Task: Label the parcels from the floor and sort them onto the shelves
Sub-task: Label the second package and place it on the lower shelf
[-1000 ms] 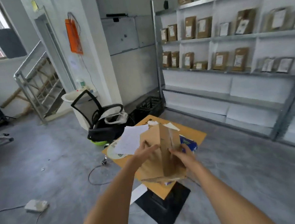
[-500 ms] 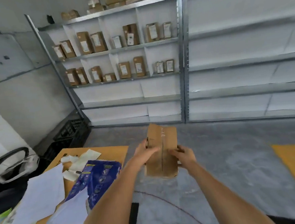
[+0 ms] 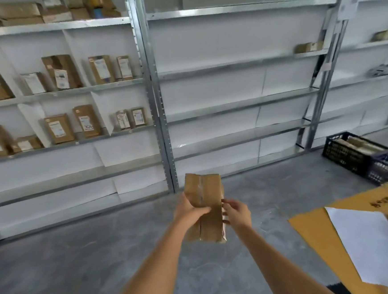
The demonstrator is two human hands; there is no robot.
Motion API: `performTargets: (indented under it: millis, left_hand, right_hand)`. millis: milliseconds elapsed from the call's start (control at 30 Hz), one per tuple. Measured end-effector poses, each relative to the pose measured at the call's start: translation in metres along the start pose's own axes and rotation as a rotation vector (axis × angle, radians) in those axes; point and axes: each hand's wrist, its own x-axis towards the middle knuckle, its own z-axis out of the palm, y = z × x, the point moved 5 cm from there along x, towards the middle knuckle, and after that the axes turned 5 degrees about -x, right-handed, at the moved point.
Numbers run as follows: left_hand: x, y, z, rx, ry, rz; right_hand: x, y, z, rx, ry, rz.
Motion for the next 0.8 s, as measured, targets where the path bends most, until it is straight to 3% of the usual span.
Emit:
performTargets:
  millis: [167, 333, 467, 633, 800]
  left_hand:
    - [0.060, 0.052, 0.047, 0.022, -0.077, 0.069]
    - [0.104, 0.096, 0.105, 0.126, -0.174, 0.120]
    - [0.142, 0.129, 0.159, 0.209, -0.226, 0.157]
    - [0.191, 0.180, 0.228, 0.142, -0.361, 0.193]
    - [0.238, 0.210, 0.279, 0.196, -0.442, 0.180]
  right_hand:
    - [0.047, -0.034, -0.047, -0.117, 0.114, -0.159]
    - [0.095, -0.047, -0.096, -0.055, 0.153, -0.172]
    - [0.139, -0.046, -0.145, -0.018, 0.202, -0.062]
    - [0.201, -0.048, -0.209, -0.055, 0.209, 0.156]
    - [0.254, -0.060, -0.242, -0.073, 0.190, 0.191]
